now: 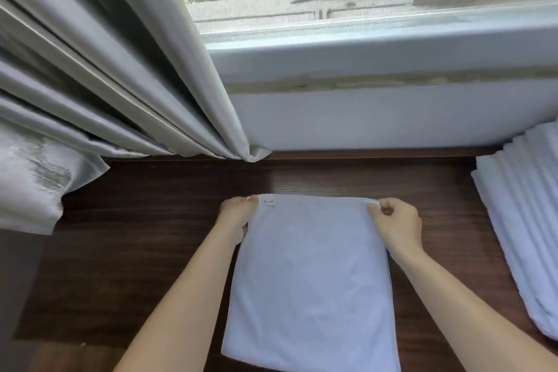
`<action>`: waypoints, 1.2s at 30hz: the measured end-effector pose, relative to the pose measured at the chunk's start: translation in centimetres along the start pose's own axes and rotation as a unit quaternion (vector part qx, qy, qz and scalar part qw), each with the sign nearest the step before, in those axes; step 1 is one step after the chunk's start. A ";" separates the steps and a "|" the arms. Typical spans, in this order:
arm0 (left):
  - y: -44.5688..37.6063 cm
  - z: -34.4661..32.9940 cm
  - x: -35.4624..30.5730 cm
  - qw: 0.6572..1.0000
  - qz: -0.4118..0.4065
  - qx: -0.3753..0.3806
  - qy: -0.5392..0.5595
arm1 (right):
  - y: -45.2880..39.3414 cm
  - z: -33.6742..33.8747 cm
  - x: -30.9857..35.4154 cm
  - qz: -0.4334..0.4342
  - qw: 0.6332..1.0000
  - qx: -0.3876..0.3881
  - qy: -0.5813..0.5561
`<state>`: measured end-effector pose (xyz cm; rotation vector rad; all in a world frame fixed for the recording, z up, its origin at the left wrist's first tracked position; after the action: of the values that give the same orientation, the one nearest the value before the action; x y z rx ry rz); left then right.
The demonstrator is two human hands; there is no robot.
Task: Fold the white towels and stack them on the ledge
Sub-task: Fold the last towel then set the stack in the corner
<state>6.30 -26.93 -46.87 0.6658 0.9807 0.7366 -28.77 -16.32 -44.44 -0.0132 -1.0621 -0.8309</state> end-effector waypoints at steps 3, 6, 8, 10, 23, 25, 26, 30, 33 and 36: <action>-0.4 -0.3 0.2 0.999 0.010 0.039 0.009 | 0.1 0.4 -0.1 0.007 1.000 0.008 -0.026; 0.0 0.1 0.1 0.998 -0.043 0.026 0.028 | 0.6 0.6 0.1 0.009 0.997 0.024 -0.068; 1.3 0.8 -0.5 0.993 -0.113 0.004 0.030 | 1.0 1.0 0.4 0.011 0.994 0.025 -0.106; 3.3 1.8 -1.2 0.981 -0.190 -0.015 0.024 | 1.5 1.8 0.8 0.022 0.990 0.020 -0.140; 16.7 10.7 -4.2 0.889 -0.451 -0.057 0.051 | 8.2 11.0 9.2 0.199 0.957 0.033 -0.210; 18.2 11.4 -4.7 0.877 -0.473 -0.062 0.055 | 8.9 11.6 10.2 0.215 0.952 0.032 -0.214; 18.7 11.7 -4.9 0.871 -0.484 -0.065 0.058 | 9.1 11.8 10.7 0.223 0.950 0.030 -0.216; 19.0 12.4 -5.9 0.867 -0.491 -0.073 0.045 | 9.5 12.5 12.5 0.242 0.945 0.024 -0.218; 18.8 12.6 -7.0 0.865 -0.490 -0.101 -0.032 | 8.9 12.8 13.5 0.247 0.957 0.016 -0.153; 19.3 12.3 -9.0 0.862 -0.486 -0.118 -0.084 | 7.8 13.0 14.9 0.252 0.963 0.015 -0.097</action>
<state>9.44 -24.87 -22.63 -0.0362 0.8976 -0.1085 -30.68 -14.67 -23.32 -0.3327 -1.1867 -0.3552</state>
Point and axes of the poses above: each hand's wrist, its own y-axis away from the middle knuckle, its own z-axis out of the back of the hand, x = y × z, the point moved 8 cm from there along -y, towards the middle knuckle, and after that the axes turned 7 degrees about -y, right-handed, at the moved point
